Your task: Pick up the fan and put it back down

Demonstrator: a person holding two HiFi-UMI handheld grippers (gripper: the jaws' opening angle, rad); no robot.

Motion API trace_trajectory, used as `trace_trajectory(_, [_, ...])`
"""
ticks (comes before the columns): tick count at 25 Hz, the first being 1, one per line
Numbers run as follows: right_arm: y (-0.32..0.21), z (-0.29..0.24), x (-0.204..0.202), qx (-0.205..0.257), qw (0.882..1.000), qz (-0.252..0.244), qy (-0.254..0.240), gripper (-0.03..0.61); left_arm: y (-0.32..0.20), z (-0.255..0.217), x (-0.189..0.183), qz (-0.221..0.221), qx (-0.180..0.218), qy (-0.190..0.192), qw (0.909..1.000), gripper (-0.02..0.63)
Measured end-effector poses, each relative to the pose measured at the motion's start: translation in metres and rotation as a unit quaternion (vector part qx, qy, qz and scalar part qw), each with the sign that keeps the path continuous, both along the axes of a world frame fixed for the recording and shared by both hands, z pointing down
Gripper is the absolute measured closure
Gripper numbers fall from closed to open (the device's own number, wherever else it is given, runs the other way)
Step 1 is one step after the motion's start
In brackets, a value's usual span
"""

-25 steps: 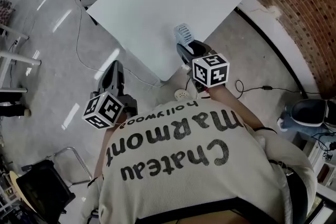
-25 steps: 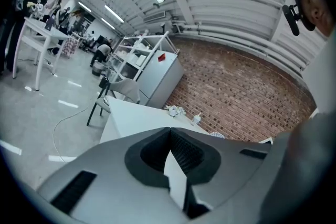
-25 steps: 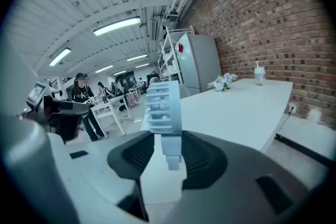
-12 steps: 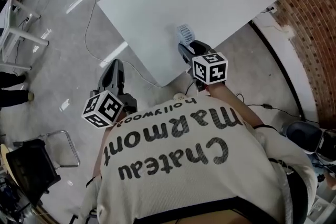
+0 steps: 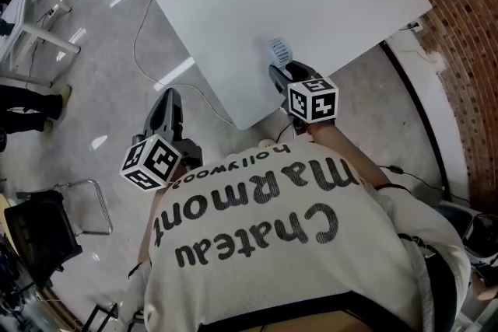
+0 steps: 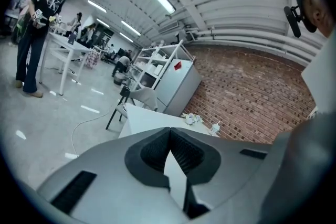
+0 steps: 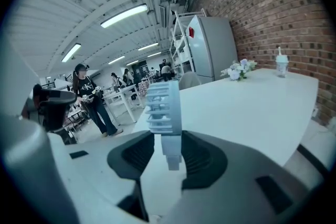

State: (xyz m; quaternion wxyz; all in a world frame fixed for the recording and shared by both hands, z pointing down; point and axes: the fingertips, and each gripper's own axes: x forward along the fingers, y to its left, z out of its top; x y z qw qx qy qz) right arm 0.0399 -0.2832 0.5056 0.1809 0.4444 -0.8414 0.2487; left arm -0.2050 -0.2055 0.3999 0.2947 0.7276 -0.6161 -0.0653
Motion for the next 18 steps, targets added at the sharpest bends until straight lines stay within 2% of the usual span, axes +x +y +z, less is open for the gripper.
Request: trace_trajectory(18, [-0.003, 0.022, -0.005, -0.023, 0.999, -0.026, 0.027, 0.413, 0.009, 0.005, -0.013, -0.037, -0.009, 0.004, 0.9993, 0.612])
